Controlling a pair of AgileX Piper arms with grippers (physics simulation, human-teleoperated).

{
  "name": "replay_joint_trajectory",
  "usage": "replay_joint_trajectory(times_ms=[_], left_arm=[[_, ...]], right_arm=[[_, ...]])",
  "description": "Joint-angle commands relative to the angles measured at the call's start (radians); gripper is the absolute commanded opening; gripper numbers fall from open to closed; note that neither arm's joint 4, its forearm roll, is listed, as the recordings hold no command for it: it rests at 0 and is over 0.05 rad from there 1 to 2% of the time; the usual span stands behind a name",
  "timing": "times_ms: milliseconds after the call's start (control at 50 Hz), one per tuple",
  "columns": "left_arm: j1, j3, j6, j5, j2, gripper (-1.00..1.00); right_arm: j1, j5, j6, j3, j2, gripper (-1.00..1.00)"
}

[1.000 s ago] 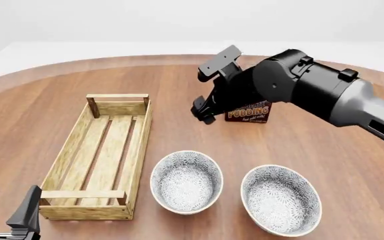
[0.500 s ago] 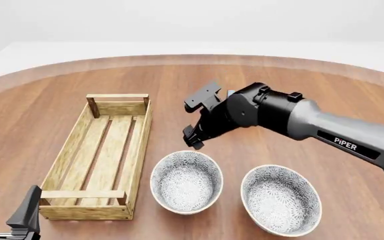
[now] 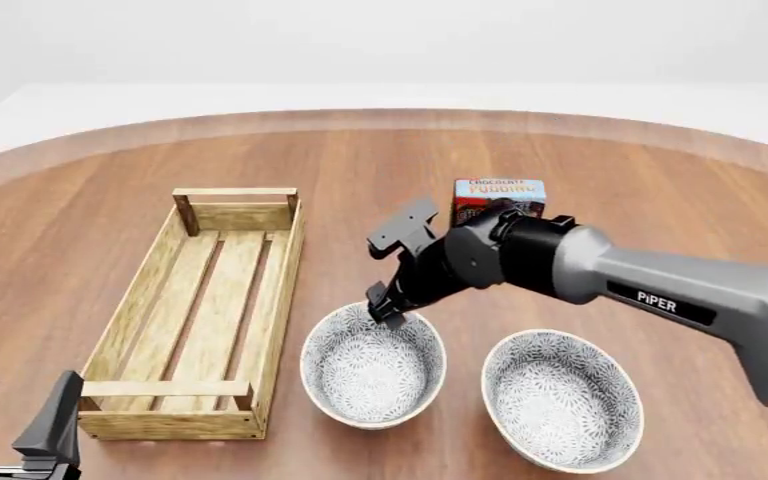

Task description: Stack the left bowl on the right bowl and place them in the tray.

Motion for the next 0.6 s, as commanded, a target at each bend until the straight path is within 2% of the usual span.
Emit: replay_joint_trajectory(times_ms=[20, 600], left_arm=[[0.0, 0.0, 0.0, 0.0, 0.0, 1.0], [0.0, 0.0, 0.0, 0.0, 0.0, 1.0]], right_arm=[[-0.008, -0.037, 0.006, 0.041, 0.012, 1.0], [-0.003, -0.098, 0.033, 0.085, 0.048, 1.0]])
